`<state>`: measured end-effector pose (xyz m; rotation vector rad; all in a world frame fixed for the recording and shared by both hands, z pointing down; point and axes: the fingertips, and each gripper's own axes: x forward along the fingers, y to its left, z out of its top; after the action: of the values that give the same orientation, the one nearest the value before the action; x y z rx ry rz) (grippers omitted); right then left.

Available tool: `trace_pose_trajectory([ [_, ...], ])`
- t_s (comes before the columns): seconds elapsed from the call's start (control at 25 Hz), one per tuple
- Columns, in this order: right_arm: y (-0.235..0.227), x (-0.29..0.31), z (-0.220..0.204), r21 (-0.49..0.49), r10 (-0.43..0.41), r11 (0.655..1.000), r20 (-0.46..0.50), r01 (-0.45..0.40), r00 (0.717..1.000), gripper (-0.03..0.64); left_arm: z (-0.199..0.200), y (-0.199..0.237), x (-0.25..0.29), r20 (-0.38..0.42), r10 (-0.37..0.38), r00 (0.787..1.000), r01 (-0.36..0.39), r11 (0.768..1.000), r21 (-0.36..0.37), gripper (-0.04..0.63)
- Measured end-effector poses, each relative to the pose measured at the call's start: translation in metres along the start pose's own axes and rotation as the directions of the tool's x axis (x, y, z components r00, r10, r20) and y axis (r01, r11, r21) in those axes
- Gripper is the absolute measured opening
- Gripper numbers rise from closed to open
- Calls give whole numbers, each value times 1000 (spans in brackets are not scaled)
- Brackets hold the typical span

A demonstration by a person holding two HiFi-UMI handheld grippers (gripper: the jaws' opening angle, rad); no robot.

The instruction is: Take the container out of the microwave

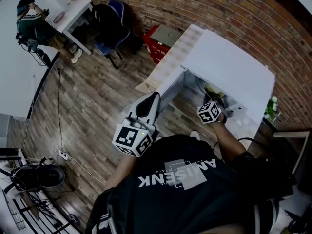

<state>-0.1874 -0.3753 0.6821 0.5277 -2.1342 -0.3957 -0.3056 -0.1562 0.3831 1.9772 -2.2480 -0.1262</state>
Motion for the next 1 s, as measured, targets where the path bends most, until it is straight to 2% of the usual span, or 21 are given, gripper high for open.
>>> trace_pose_trajectory([
  [0.44,50,-24,-13,46,90,995,-33,-88,995,43,-6,7,-14,-3,-60,998,60,998,-26,8],
  [1.0,106,-51,-17,114,125,987,-75,-116,989,43,-7,20,-32,3,-172,985,172,984,-40,8],
])
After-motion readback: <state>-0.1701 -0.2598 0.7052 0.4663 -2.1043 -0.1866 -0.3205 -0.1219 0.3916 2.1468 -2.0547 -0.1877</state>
